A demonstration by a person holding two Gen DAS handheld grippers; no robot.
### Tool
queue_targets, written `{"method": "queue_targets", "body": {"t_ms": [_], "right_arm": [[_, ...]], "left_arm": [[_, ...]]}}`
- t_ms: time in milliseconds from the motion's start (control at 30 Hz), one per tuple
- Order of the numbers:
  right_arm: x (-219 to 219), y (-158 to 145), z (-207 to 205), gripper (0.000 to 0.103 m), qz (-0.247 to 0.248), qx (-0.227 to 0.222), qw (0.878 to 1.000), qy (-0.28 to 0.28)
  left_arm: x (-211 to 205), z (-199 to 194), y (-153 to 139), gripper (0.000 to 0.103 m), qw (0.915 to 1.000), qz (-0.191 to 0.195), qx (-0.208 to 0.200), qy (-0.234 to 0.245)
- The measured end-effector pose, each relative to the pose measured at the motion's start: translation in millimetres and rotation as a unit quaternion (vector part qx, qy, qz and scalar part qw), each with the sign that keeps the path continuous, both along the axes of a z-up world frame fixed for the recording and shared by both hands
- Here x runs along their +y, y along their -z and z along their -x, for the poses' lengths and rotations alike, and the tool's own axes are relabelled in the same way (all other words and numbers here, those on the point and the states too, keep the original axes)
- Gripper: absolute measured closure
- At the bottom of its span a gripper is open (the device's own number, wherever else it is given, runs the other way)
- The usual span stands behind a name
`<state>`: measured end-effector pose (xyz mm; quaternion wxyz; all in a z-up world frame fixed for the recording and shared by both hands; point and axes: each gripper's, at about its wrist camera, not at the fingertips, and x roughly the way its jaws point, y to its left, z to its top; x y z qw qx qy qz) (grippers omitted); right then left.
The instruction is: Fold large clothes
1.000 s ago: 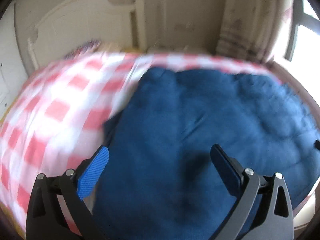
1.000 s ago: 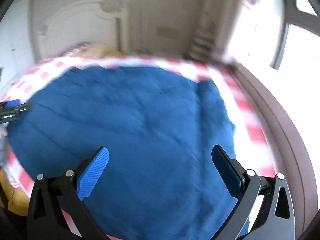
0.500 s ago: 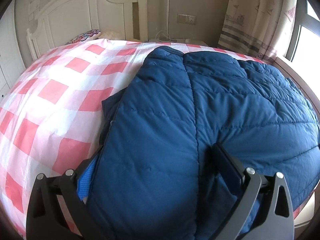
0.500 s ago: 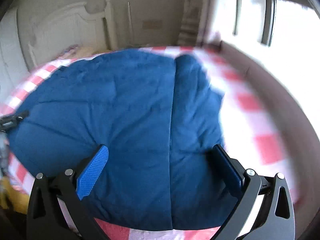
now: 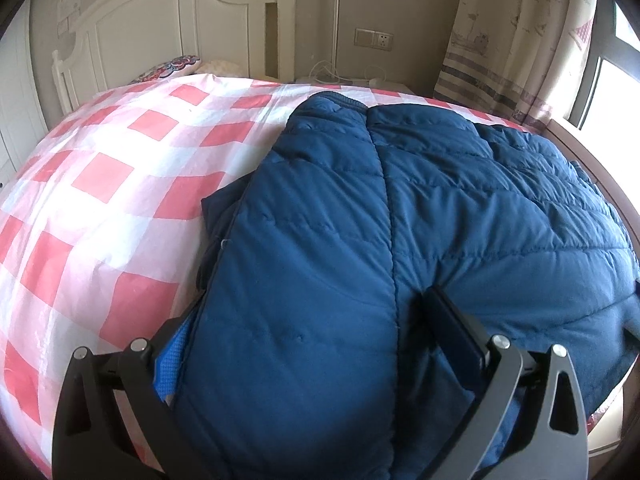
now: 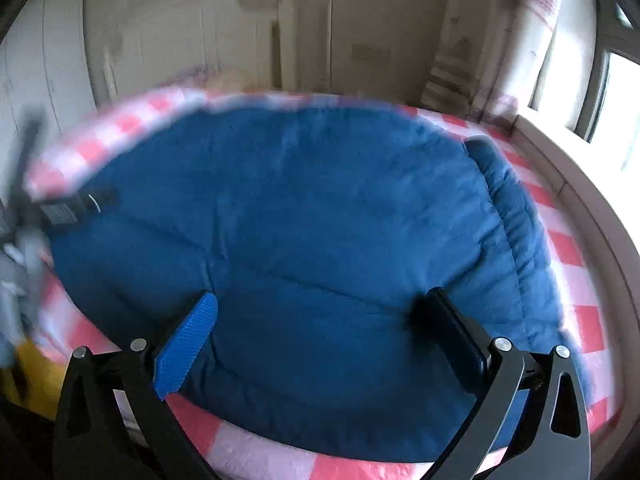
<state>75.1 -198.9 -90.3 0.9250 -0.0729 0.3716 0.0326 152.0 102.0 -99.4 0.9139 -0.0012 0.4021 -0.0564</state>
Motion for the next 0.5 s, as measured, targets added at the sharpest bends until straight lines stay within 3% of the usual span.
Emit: {"method": "queue_targets", "body": {"t_ms": [167,333,433,500], "right_arm": [[-9.2,-12.5,-7.7,0.005,-0.025,0.043,0.999,-0.018],[-38.2,-37.3,-17.5,0.005,-0.051,-0.005,0.998,0.024],[-56.5,-19.8,-47.7,0.004,-0.049,0.025,0.997,0.049],[-63.6,-11.7,-61.0,0.004,-0.075,0.043,0.996,0.036]], "left_arm": [[1.0,-0.2,0.3,0.002,1.0,0.006,0.001,0.0],[1.6,-0.4,0.3,0.002,1.0,0.006,0.001,0.0],[1.9,-0.5,0.2,0.002,1.0,0.006,0.001,0.0],[2.1,-0.4,0.3,0.002,1.0,0.008,0.001,0.001]]}}
